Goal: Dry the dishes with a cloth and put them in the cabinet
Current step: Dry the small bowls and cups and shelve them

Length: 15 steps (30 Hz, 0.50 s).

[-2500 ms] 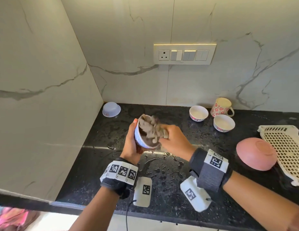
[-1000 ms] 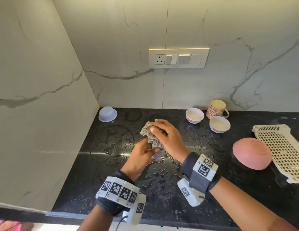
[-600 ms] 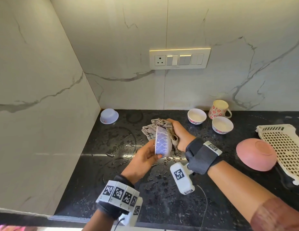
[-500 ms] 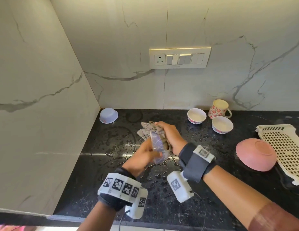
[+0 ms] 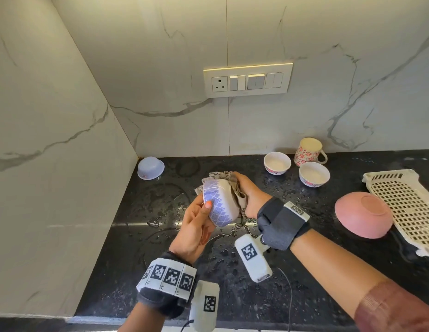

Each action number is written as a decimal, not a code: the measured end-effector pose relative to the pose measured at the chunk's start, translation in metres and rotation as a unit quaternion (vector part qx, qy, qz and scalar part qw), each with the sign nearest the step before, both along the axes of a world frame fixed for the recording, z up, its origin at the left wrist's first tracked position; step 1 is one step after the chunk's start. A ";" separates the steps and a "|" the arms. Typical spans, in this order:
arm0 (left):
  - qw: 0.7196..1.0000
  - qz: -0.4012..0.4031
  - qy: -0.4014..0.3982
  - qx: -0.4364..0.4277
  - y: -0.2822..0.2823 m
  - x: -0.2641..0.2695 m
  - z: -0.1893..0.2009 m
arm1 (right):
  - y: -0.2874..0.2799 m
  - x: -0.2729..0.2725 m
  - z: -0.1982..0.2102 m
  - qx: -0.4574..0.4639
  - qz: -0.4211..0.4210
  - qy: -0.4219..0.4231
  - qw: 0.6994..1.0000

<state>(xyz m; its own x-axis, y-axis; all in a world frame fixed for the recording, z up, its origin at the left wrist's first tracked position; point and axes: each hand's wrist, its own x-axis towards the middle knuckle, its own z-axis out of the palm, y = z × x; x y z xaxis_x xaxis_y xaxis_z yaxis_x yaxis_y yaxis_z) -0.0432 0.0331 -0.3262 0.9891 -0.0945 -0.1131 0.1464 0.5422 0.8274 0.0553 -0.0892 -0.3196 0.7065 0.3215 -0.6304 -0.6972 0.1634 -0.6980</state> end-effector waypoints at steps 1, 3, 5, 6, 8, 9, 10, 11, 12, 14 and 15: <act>1.000 -0.008 0.012 -0.005 0.002 0.001 -0.002 | -0.002 -0.001 -0.001 -0.004 -0.002 -0.005 1.000; 0.998 -0.040 0.025 -0.030 0.005 0.002 0.001 | -0.001 -0.002 -0.005 -0.027 -0.023 -0.036 0.999; 0.997 -0.063 0.014 -0.028 0.004 0.005 0.011 | 0.001 -0.004 -0.004 -0.074 -0.051 -0.085 0.992; 0.998 -0.055 0.005 -0.022 0.003 0.007 0.013 | 0.002 -0.003 -0.003 -0.096 -0.066 -0.113 0.987; 1.000 -0.012 -0.003 -0.018 -0.001 0.010 0.010 | 0.005 -0.003 -0.001 -0.118 -0.079 -0.144 0.979; 1.000 0.009 -0.010 -0.018 -0.004 0.010 0.009 | 0.007 -0.003 -0.001 -0.116 -0.080 -0.141 0.980; 0.999 0.022 -0.020 -0.021 -0.007 0.010 0.009 | 0.008 -0.002 -0.005 -0.105 -0.088 -0.129 0.982; 0.999 0.029 -0.033 -0.022 -0.010 0.010 0.007 | 0.008 -0.005 -0.005 -0.086 -0.096 -0.109 0.986; 0.998 0.033 -0.048 -0.019 -0.012 0.009 0.006 | 0.008 -0.006 -0.008 -0.056 -0.101 -0.082 0.990; 0.997 0.034 -0.068 0.014 -0.018 0.007 0.000 | 0.004 -0.011 -0.012 -0.004 -0.076 -0.031 0.997; 0.996 0.033 -0.079 0.037 -0.021 0.006 -0.004 | 0.001 -0.015 -0.011 0.019 -0.042 -0.010 0.999</act>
